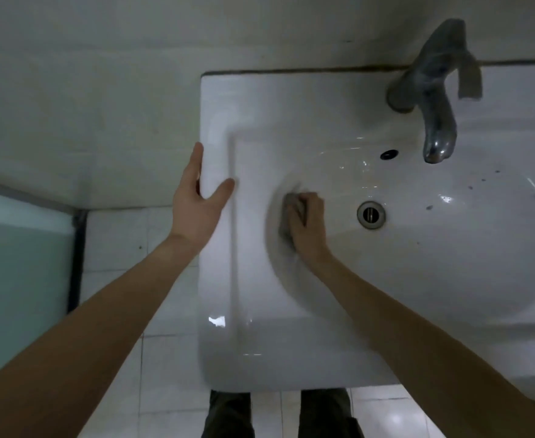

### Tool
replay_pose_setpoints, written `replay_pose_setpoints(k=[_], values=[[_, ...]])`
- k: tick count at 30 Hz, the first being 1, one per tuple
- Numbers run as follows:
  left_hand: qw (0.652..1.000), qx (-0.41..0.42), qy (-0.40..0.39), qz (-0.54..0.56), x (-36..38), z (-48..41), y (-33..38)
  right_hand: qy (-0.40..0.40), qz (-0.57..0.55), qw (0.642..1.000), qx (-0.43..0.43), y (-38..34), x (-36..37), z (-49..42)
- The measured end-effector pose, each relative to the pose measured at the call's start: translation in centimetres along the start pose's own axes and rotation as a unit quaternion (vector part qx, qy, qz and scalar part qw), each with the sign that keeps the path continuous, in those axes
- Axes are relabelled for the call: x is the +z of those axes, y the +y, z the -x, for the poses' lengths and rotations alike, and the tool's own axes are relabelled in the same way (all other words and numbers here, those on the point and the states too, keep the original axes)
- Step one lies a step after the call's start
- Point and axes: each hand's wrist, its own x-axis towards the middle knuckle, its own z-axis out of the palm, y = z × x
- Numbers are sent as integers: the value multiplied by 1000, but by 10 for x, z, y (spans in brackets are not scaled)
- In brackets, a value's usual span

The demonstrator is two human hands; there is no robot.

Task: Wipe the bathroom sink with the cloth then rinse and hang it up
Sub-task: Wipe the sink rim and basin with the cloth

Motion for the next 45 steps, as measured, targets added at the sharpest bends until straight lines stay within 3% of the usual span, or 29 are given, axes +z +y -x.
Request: replay_pose_setpoints(k=[3,5,7,9,12,16,18,20,22,26,29,33,38,43,45], values=[[1000,0,10,-12,3,2,9,-221,-10,974,-40,3,-41,57],[1000,-9,14,-20,2,4,12,-366,67,925,-77,6,-91,72],[999,-17,20,-25,2,6,15,-434,120,889,-82,19,-137,66],[999,-21,24,-26,4,7,15,-406,169,892,-101,42,-155,54],[998,-24,32,-39,5,5,13,-253,225,931,-136,69,-128,27],[998,-23,38,-47,4,0,4,-57,122,988,-76,52,-47,-18],[998,-21,36,-44,3,-1,0,-19,85,993,-77,39,-23,-18],[998,-21,33,-44,4,-1,0,-77,62,988,-115,30,-22,4],[998,-18,39,-48,3,-1,2,-189,37,971,-145,28,-40,34],[996,-7,41,-73,4,0,2,-397,57,906,-134,23,-97,58],[989,-4,43,-142,1,4,9,-454,105,879,-100,21,-132,63],[895,118,40,-429,13,22,25,-438,144,886,-53,14,-145,71],[849,141,-110,-497,80,110,4,-410,236,881,-11,28,-179,61],[838,85,-69,-534,87,129,-21,-294,465,834,37,54,-329,24],[832,85,-75,-543,88,127,-21,-247,523,816,18,61,-349,19]])
